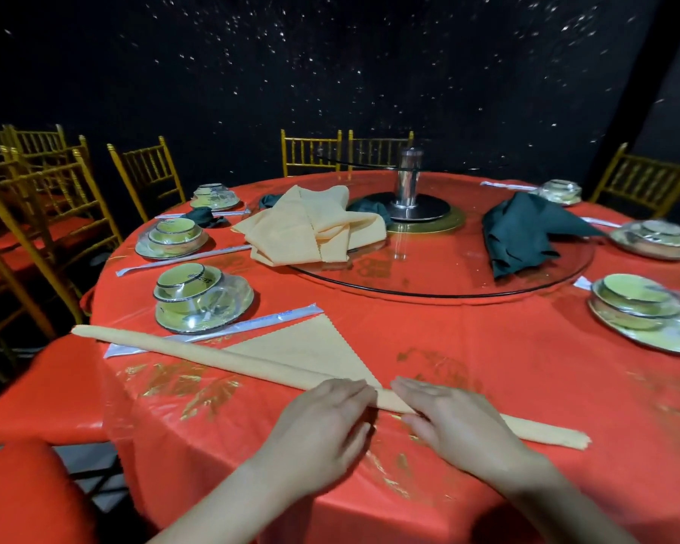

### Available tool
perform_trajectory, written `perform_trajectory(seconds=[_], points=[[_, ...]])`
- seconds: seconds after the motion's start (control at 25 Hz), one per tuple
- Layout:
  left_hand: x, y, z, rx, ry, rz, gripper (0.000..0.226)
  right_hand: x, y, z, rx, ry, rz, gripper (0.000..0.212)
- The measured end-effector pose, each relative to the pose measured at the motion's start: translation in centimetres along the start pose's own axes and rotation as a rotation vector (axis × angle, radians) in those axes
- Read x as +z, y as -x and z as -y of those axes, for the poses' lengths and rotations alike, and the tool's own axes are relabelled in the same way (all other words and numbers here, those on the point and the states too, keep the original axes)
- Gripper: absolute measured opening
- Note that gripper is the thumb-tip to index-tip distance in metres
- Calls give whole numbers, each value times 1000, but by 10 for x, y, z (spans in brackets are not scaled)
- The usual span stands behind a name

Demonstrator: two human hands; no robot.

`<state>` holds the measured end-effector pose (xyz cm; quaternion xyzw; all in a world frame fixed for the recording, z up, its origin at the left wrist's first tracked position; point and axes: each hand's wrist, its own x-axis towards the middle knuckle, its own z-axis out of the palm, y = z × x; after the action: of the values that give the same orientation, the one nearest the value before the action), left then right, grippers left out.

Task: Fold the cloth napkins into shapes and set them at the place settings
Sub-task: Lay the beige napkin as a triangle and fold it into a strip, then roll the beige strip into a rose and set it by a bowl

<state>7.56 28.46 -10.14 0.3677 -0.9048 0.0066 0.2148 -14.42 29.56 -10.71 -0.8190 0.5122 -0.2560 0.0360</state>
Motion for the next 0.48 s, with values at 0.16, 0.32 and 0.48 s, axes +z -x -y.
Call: perform_trajectory(seconds=[0.16, 0.32, 0.48], points=[[16, -28, -45, 58, 121, -11, 38, -51, 61, -54, 64, 160, 96, 59], [45, -56, -112, 191, 146, -82, 40, -65, 97, -90, 155, 121, 15, 46], [64, -70, -141, 137, 20, -92, 40, -84, 114, -101, 227, 46, -12, 51]])
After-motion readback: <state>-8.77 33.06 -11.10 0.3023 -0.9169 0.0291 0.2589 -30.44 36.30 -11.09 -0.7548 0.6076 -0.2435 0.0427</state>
